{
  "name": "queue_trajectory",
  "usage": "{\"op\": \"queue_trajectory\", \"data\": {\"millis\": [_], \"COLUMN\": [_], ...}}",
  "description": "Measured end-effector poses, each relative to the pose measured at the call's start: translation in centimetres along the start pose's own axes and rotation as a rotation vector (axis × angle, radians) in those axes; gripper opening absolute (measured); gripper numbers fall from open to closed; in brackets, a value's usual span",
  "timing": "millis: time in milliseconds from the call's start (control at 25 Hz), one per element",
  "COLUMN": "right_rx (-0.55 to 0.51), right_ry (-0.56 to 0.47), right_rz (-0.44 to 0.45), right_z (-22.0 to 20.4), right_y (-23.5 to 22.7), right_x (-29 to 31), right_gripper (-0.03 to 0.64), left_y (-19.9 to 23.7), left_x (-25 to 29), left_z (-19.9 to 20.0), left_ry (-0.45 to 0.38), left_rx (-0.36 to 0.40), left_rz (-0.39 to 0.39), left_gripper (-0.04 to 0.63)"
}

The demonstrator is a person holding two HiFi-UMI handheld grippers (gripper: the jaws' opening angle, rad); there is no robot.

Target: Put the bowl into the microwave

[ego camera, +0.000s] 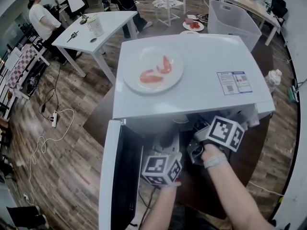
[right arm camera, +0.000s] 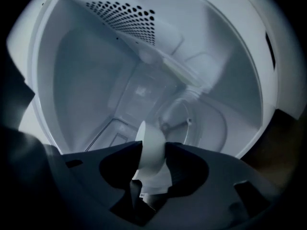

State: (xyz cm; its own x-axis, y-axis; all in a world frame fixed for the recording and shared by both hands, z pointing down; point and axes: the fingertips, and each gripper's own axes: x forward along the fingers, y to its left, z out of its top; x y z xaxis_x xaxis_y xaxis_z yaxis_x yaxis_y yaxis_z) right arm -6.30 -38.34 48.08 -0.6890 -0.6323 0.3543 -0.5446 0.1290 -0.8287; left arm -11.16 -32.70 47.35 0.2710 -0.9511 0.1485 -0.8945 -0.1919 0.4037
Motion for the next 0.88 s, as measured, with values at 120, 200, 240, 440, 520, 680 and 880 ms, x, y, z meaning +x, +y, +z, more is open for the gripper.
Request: {"op": "queue_trajectory", "data": {"millis": [120,200,240,440,520,680,880], "right_rx": [-0.018,-0.019,-0.02,-0.035,-0.047,-0.065,-0.107], "right_ry": [0.0,0.0,0.001,0.018,0.025,0.037,0.061], "right_rz": [-0.006,-0.01,-0.012,-0.011,-0.018,0.0,0.033], "right_z": [0.1,0.2,0.3,0.2,0.1,0.1,0.1], "right_y": [-0.1,-0.4,-0.6,-0.9,-1.1,-0.5,0.4], "right_x": [-0.2,-0.3,-0.4,-1.0,-1.1,-0.6,0.3], "right_gripper": [0.161,0.164,0.166,0.183,0.19,0.19,0.19], "left_y": [0.0,0.0,0.0,0.2,0.2,0.6,1.3], "left_x": [0.2,0.3,0.4,0.8,1.0,0.8,0.7], "left_z": [0.0,0.1,0.2,0.6,0.7,0.8,1.0], "left_ry": [-0.001,-0.005,-0.008,-0.017,-0.018,-0.023,-0.033], "left_rx": [-0.004,-0.006,-0.008,-0.021,-0.027,-0.04,-0.048], "left_rz": [-0.001,-0.004,-0.004,-0.007,-0.006,0.01,0.027], "left_gripper": [0.0,0.002,0.0,0.001,0.0,0.0,0.0]}}
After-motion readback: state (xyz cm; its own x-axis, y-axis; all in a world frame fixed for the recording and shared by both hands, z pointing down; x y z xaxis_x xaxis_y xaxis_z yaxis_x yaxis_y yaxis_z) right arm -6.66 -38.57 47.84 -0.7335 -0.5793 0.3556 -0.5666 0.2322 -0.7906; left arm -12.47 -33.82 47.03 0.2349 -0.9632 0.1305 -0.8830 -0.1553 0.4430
